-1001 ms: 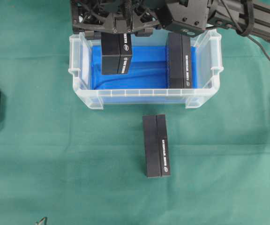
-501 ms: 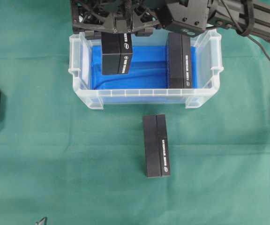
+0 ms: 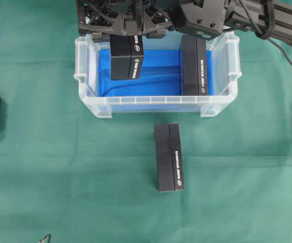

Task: Take the box out of the case with the right arm.
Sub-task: 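Lift the gripped box straight up out of the case, then carry the box forward and lower it onto the cloth left of the first box, then open the right gripper and withdraw it to the right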

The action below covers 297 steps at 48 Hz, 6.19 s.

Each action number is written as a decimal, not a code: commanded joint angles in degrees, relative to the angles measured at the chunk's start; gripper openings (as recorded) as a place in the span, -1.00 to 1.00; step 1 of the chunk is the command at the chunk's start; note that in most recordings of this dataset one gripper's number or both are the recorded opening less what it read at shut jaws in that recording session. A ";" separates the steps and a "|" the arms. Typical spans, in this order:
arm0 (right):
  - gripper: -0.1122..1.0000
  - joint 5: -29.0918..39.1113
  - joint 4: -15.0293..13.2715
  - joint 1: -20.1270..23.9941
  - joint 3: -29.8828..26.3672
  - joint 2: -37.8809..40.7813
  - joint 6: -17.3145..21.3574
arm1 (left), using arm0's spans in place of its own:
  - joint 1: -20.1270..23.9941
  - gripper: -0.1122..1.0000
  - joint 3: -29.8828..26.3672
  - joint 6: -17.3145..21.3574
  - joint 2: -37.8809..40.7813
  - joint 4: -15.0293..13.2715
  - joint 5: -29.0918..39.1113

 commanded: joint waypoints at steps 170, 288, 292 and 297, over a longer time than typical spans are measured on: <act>0.42 -3.69 -3.96 24.35 1.93 4.48 19.78 | 0.09 -0.81 -0.70 -0.09 0.26 0.18 -0.35; 0.81 -19.16 -1.41 22.15 19.86 -0.26 26.10 | 0.18 -0.81 -0.62 0.09 0.00 0.18 -0.35; 0.81 -17.93 -2.20 22.15 18.90 -2.02 26.10 | 0.18 -0.81 -0.70 0.09 0.00 0.18 -0.35; 0.81 -15.12 -4.13 22.15 16.79 -4.13 25.49 | 0.18 -0.81 -0.62 0.09 0.00 0.18 -0.35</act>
